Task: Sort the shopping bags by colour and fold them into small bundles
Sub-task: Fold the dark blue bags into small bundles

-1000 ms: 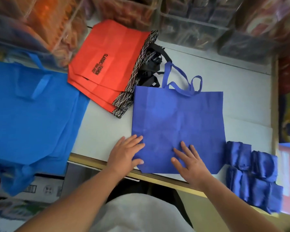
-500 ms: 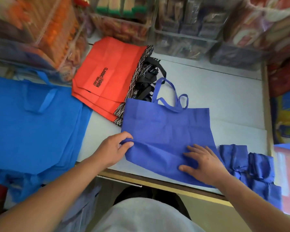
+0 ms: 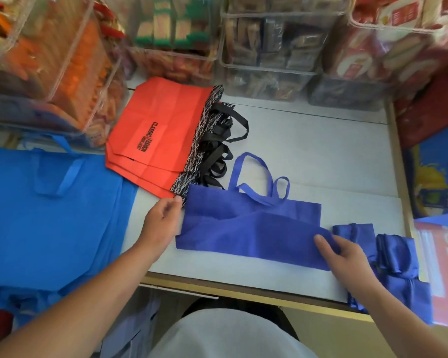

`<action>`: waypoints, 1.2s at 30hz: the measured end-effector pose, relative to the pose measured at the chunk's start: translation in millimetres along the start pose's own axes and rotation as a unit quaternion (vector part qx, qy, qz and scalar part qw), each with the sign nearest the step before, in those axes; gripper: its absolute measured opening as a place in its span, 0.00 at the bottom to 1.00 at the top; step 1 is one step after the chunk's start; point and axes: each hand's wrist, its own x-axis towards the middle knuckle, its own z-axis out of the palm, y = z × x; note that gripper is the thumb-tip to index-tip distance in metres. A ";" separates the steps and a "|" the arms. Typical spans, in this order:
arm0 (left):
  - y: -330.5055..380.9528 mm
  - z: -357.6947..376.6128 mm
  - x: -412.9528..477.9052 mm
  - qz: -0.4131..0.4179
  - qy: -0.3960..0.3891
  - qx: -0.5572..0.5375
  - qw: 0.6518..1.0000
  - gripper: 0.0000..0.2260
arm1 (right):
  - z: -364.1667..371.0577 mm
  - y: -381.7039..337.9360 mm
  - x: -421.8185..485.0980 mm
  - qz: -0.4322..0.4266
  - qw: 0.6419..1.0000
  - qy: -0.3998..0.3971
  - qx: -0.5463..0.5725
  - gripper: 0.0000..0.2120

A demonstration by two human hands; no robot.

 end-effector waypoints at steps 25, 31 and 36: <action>-46.5 69.3 -1.2 0.181 -0.255 0.471 0.825 0.27 | 42.1 -47.0 131.8 -0.284 0.900 -0.060 -0.324 0.32; -46.9 67.6 4.8 0.178 -0.271 0.455 0.830 0.28 | 17.4 -37.6 170.7 -0.404 0.797 -0.100 -0.437 0.18; -46.6 66.1 7.0 0.176 -0.281 0.451 0.829 0.29 | 18.8 -51.4 172.6 -0.306 0.912 -0.035 -0.271 0.05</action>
